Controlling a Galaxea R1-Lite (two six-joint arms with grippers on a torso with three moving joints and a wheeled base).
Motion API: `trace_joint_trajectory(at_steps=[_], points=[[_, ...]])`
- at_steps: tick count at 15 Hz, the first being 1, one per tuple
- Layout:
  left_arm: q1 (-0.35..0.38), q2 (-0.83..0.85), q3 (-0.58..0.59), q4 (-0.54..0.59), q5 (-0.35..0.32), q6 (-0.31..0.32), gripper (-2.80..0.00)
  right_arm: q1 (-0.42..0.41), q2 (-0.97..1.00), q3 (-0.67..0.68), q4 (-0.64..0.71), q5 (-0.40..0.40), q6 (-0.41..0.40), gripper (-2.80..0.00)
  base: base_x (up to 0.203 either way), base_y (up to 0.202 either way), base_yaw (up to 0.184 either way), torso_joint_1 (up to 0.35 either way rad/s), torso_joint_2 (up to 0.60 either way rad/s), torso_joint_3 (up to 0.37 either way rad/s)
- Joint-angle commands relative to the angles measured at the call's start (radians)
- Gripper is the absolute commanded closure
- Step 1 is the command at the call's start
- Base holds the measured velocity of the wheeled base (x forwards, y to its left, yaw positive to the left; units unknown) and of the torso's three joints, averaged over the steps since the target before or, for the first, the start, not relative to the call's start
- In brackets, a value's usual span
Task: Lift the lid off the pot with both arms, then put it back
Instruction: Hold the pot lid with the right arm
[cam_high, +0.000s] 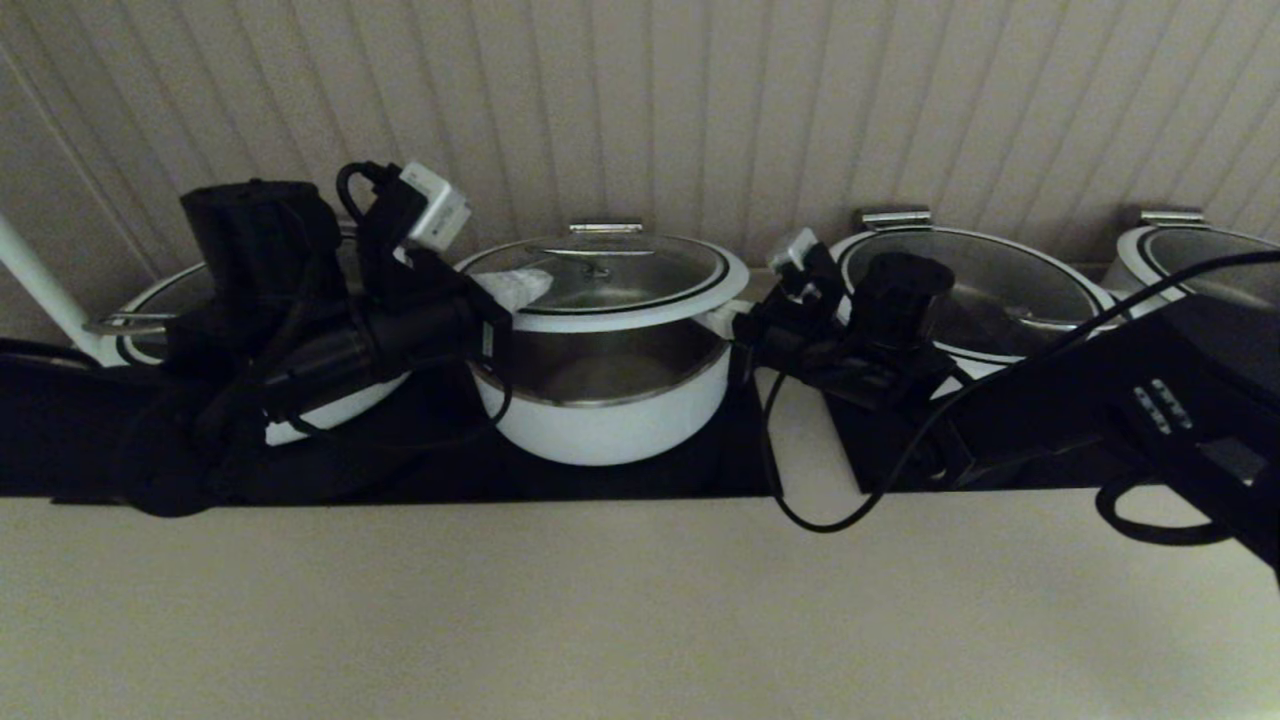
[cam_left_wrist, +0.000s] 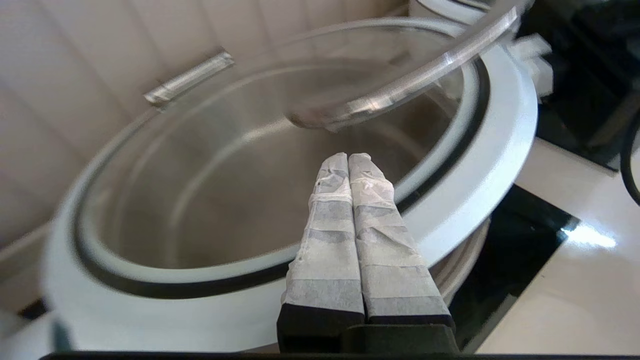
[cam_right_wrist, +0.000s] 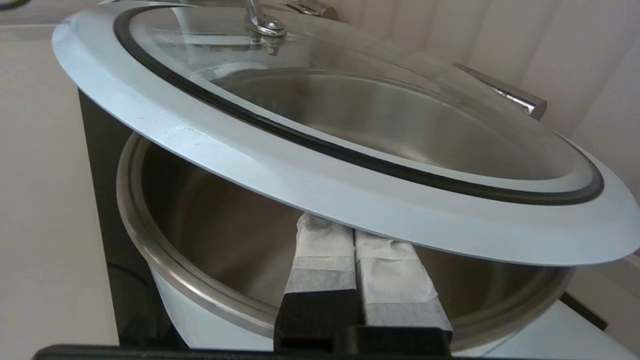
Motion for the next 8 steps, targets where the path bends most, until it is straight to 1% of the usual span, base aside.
trace_joint_trajectory(at_steps=[1, 4, 8], points=[[0.013, -0.037, 0.002, -0.001, -0.002, 0.001, 0.00, 0.006, -0.008, 0.002, -0.007, 0.004, -0.001, 0.00, 0.000, 0.000, 0.000, 0.000, 0.00, 0.000], [0.020, -0.080, 0.022, 0.002, -0.002, 0.001, 0.00, 0.006, -0.008, 0.001, -0.007, 0.004, -0.001, 0.00, 0.000, 0.000, 0.000, 0.000, 0.00, 0.000], [0.033, -0.156, 0.118, 0.001, -0.002, 0.001, 0.00, 0.006, -0.017, -0.001, -0.008, 0.001, -0.006, 0.00, 0.000, 0.000, 0.000, 0.000, 0.00, 0.000]])
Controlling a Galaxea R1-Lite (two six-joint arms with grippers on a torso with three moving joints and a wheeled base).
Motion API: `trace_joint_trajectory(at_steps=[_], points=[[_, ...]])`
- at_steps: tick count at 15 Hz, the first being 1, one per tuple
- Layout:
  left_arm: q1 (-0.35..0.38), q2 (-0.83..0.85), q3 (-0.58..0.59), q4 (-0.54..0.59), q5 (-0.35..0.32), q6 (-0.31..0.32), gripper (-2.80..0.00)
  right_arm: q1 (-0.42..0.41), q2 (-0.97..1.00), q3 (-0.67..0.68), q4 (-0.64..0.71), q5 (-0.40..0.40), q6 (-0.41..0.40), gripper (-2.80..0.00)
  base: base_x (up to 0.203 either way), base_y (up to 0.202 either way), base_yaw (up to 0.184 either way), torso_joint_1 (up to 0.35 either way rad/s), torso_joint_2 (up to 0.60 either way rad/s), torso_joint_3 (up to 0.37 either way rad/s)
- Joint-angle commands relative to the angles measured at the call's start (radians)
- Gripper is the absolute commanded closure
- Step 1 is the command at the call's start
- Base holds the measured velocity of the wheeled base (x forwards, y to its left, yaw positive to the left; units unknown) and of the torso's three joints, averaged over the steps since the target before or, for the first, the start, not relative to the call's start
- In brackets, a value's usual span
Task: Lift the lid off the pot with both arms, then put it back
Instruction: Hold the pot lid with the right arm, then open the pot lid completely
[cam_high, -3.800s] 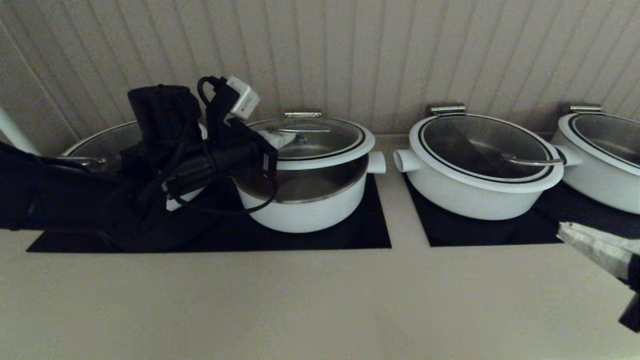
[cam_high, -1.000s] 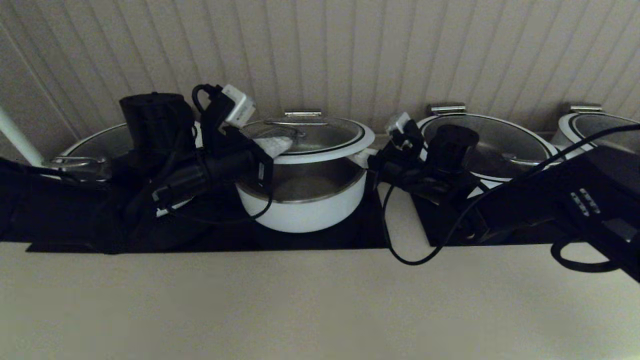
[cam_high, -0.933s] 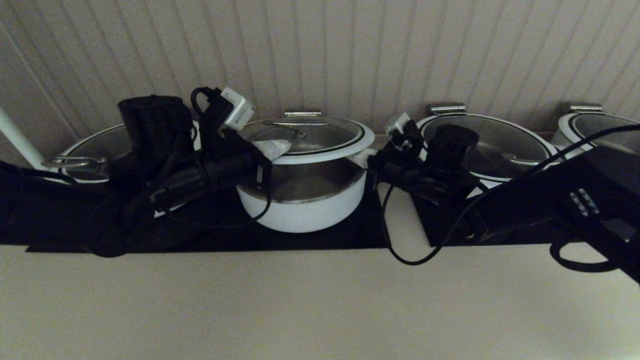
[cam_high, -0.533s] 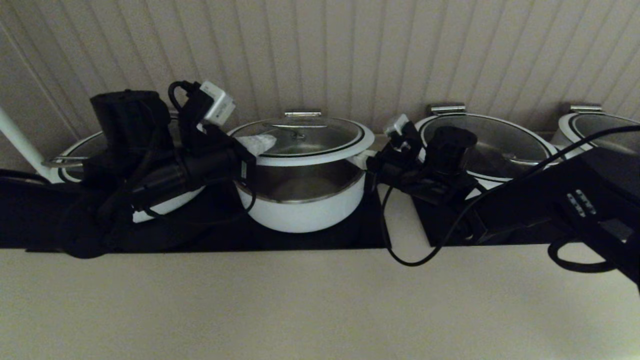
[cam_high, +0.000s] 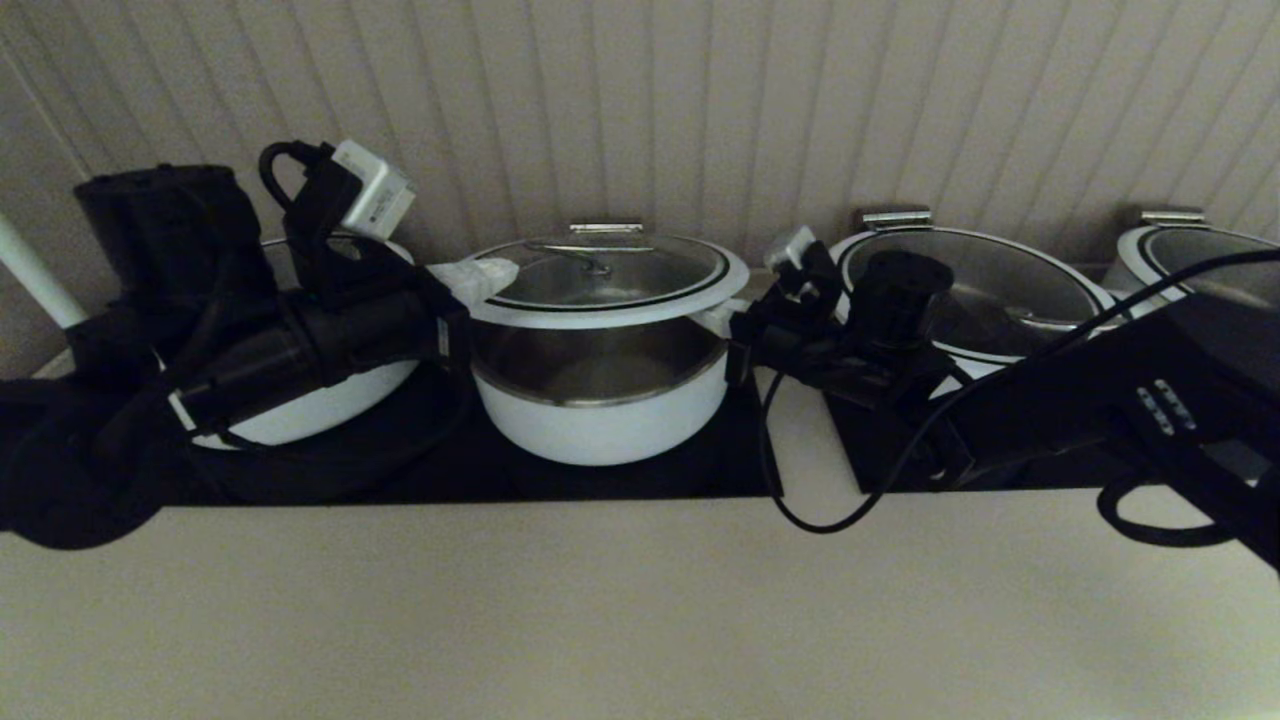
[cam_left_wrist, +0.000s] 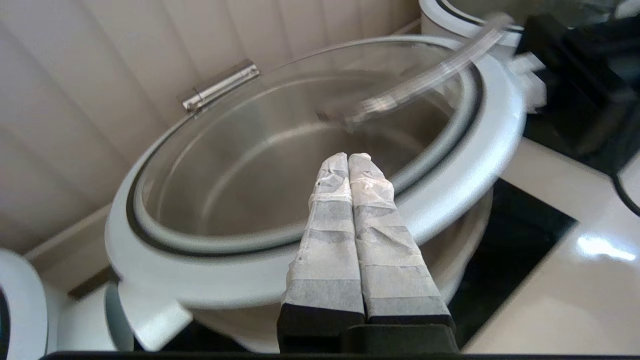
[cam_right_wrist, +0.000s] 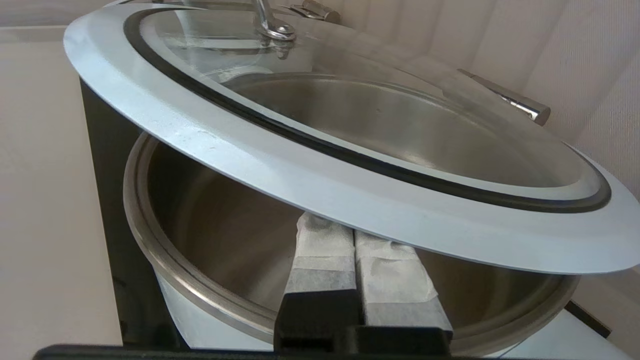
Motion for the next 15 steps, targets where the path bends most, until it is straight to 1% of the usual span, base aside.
trace_joint_trajectory(at_steps=[1, 10, 11, 13, 15], points=[[0.008, -0.063, 0.060, -0.005, -0.002, 0.001, 0.00, -0.002, -0.011, -0.004, -0.006, 0.004, -0.002, 0.00, 0.000, 0.000, 0.000, 0.000, 0.00, 0.000], [0.006, -0.191, 0.271, -0.014, -0.002, 0.002, 0.00, -0.005, -0.011, -0.007, -0.006, -0.006, 0.000, 0.00, 0.000, 0.000, 0.000, 0.000, 0.00, 0.000], [0.006, -0.195, 0.297, -0.015, -0.003, 0.006, 0.00, -0.005, -0.009, -0.007, -0.006, -0.006, 0.000, 0.00, 0.000, 0.000, 0.000, 0.000, 0.00, 0.000], [0.005, -0.187, 0.347, -0.017, -0.005, 0.044, 0.00, -0.006, -0.011, -0.007, -0.006, -0.006, 0.000, 0.00, 0.000, 0.000, 0.000, 0.000, 0.00, 0.000], [-0.002, -0.155, 0.364, -0.019, -0.006, 0.055, 0.00, -0.006, -0.011, -0.007, -0.007, -0.006, 0.000, 0.00, 0.000, 0.000, 0.000, 0.000, 0.00, 0.000]])
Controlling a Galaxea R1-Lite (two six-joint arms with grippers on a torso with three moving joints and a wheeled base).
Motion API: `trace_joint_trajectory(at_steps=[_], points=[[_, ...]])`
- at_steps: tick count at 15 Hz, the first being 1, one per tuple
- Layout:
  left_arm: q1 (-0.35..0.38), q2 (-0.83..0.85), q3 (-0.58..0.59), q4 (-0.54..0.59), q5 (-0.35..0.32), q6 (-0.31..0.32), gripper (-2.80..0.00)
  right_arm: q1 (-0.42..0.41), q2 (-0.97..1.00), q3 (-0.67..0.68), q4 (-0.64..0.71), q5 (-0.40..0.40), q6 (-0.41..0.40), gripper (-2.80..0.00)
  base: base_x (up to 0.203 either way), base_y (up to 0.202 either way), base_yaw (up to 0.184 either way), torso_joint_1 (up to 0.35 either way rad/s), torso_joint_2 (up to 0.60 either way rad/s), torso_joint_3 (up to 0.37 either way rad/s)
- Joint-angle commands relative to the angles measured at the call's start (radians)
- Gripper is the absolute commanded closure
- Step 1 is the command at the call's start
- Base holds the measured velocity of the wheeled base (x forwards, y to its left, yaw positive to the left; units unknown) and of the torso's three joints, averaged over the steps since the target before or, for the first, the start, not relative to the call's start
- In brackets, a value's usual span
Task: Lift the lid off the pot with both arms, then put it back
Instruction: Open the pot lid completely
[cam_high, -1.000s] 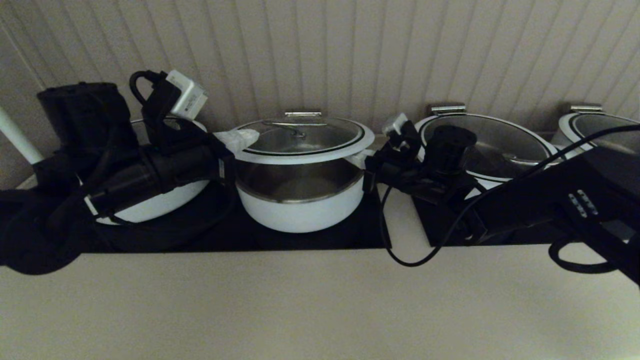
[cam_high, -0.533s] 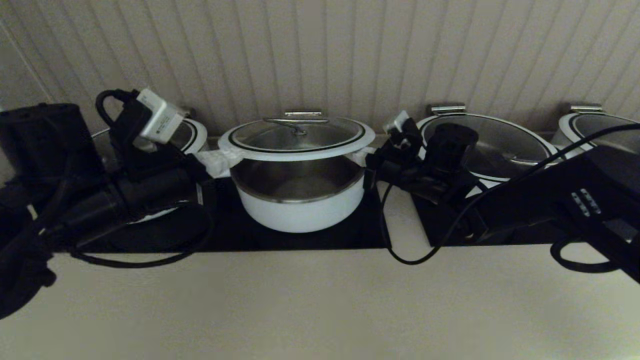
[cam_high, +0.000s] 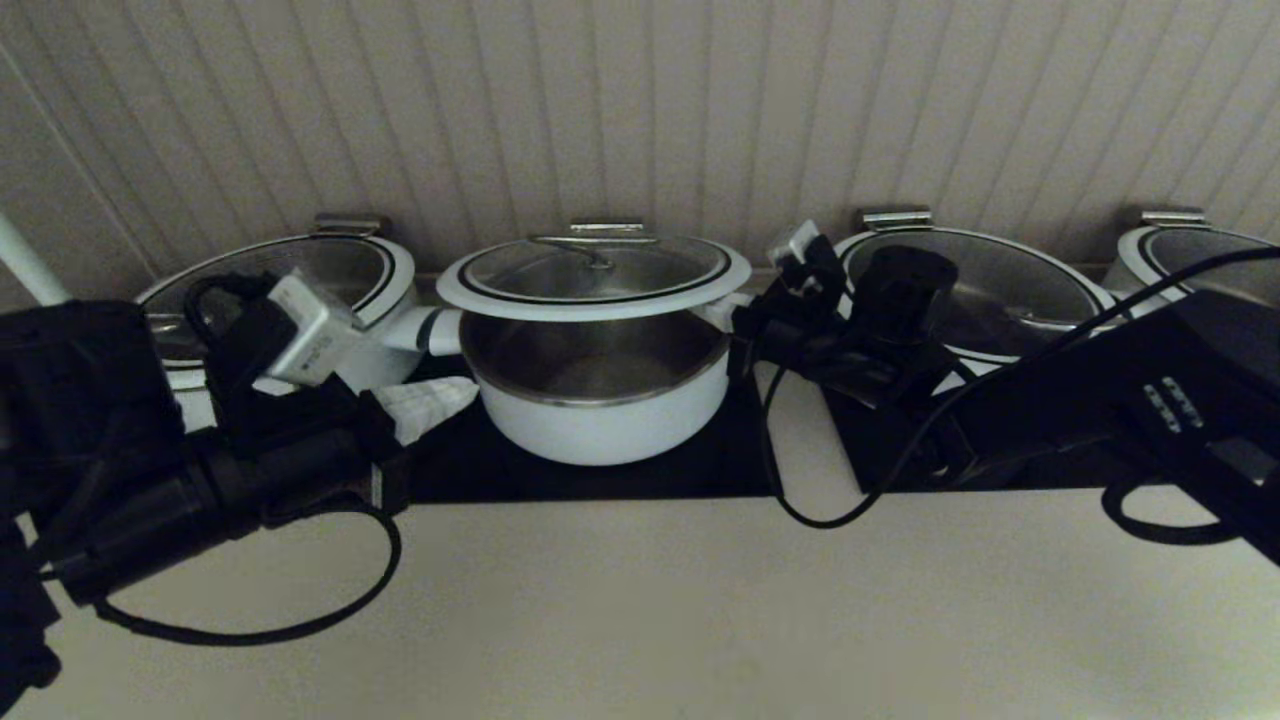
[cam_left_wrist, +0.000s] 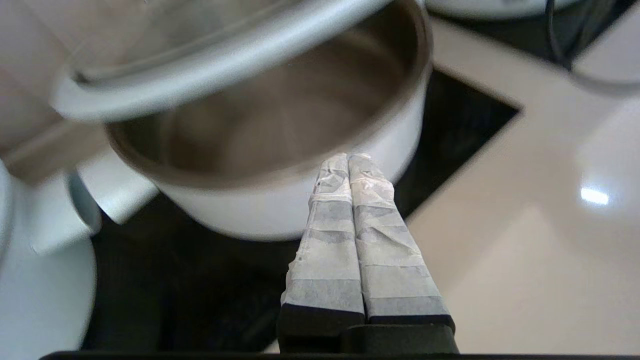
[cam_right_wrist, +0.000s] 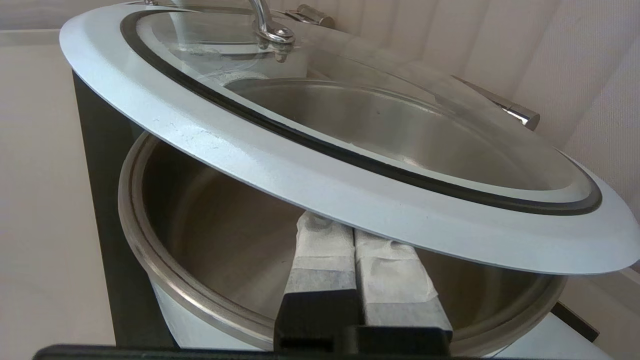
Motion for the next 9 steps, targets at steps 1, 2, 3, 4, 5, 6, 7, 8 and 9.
trace_joint_trajectory(at_steps=[1, 2, 3, 4, 5, 6, 7, 8, 9], points=[[-0.011, 0.046, 0.008, -0.007, -0.002, 0.002, 0.00, -0.001, -0.004, 0.000, -0.008, 0.003, -0.001, 0.00, 0.000, 0.000, 0.000, 0.000, 0.00, 0.000], [-0.012, 0.067, -0.002, -0.008, -0.001, 0.003, 0.00, 0.000, -0.004, 0.000, -0.008, 0.003, -0.001, 0.00, 0.000, 0.000, 0.000, 0.000, 0.00, 0.000], [-0.013, 0.087, -0.017, -0.008, -0.001, 0.003, 0.00, 0.000, -0.004, 0.000, -0.008, 0.003, -0.001, 0.00, 0.000, 0.000, 0.000, 0.000, 0.00, 0.000], [-0.013, 0.109, -0.033, -0.008, -0.001, 0.003, 0.00, 0.000, -0.005, 0.000, -0.008, 0.003, -0.001, 0.00, 0.000, 0.000, 0.000, 0.000, 0.00, 0.000], [-0.014, 0.127, -0.053, -0.008, -0.001, 0.003, 0.00, 0.000, -0.006, 0.000, -0.008, 0.002, -0.001, 0.00, 0.000, 0.000, 0.000, 0.000, 0.00, 0.000], [-0.024, 0.142, -0.073, -0.008, -0.001, 0.003, 0.00, 0.000, -0.008, 0.000, -0.008, -0.001, 0.000, 0.00, 0.000, 0.000, 0.000, 0.000, 0.00, 0.000], [-0.030, 0.156, -0.096, -0.008, 0.000, 0.003, 0.00, 0.000, -0.011, 0.000, -0.008, -0.006, 0.000, 0.00, 0.000, 0.000, 0.000, 0.000, 0.00, 0.000], [-0.034, 0.171, -0.117, -0.008, 0.002, 0.002, 0.00, -0.001, -0.012, 0.000, -0.007, -0.006, 0.000, 0.00, 0.000, 0.000, 0.000, 0.000, 0.00, 0.000], [-0.035, 0.182, -0.129, -0.008, 0.002, 0.002, 0.00, 0.000, -0.014, 0.000, -0.007, -0.006, 0.000, 0.00, 0.000, 0.000, 0.000, 0.000, 0.00, 0.000]])
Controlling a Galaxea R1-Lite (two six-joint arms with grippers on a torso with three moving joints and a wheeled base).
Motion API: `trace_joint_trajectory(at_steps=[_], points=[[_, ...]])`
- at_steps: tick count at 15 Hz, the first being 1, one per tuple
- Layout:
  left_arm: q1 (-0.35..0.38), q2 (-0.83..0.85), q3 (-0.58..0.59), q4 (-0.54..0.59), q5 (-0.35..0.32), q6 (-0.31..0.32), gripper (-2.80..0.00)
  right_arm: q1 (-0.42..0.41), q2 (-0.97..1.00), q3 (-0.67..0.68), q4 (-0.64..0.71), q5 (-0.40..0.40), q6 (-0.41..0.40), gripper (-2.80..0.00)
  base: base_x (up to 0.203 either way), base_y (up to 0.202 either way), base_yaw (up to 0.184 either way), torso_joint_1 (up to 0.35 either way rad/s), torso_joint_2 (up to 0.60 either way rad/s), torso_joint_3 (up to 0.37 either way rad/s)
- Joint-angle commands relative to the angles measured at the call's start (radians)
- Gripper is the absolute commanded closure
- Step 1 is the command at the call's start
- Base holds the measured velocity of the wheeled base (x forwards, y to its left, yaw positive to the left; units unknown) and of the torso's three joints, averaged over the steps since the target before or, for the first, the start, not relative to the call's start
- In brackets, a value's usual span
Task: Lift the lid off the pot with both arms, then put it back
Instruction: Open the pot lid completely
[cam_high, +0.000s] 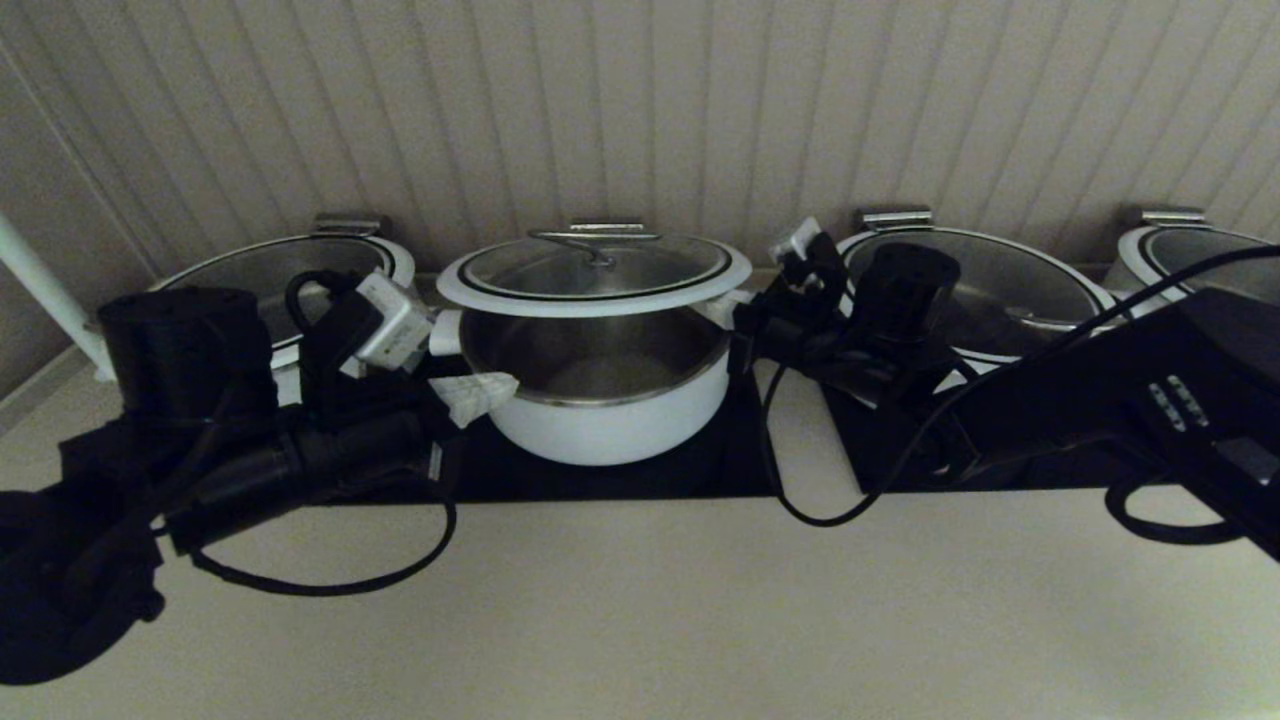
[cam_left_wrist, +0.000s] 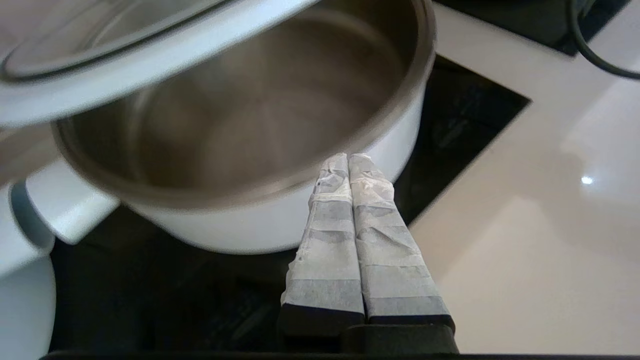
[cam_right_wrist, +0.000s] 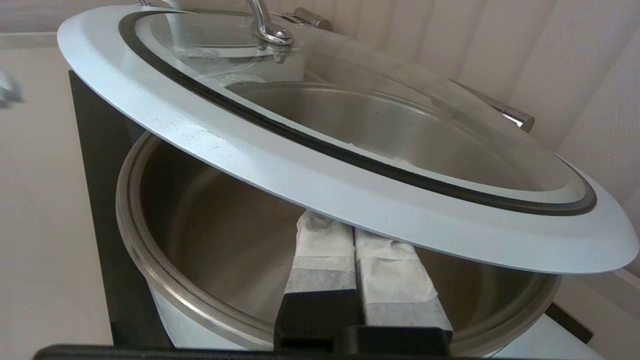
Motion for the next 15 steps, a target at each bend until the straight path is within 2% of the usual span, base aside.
trace_joint_trajectory(at_steps=[1, 5, 7, 9, 15], points=[[-0.003, 0.054, -0.037, -0.005, 0.000, 0.002, 0.00, 0.001, -0.008, 0.000, -0.007, 0.003, -0.002, 0.00, 0.000, 0.000, 0.000, 0.000, 0.00, 0.000], [-0.026, 0.105, -0.101, -0.013, 0.044, 0.002, 0.00, 0.001, -0.010, 0.000, -0.007, 0.003, -0.003, 0.00, 0.000, 0.000, 0.000, 0.000, 0.00, 0.000], [-0.025, 0.137, -0.123, -0.074, 0.052, 0.000, 0.00, 0.001, -0.013, 0.000, -0.007, 0.003, -0.003, 0.00, 0.000, 0.000, 0.000, 0.000, 0.00, 0.000], [-0.026, 0.169, -0.160, -0.118, 0.092, -0.002, 0.00, 0.001, -0.016, 0.002, -0.007, 0.003, -0.003, 0.00, 0.000, 0.000, 0.000, 0.000, 0.00, 0.000], [-0.025, 0.190, -0.204, -0.120, 0.098, -0.002, 0.00, 0.002, -0.054, 0.074, -0.008, 0.004, -0.010, 0.00, 0.000, 0.000, 0.000, 0.000, 0.00, 0.000]])
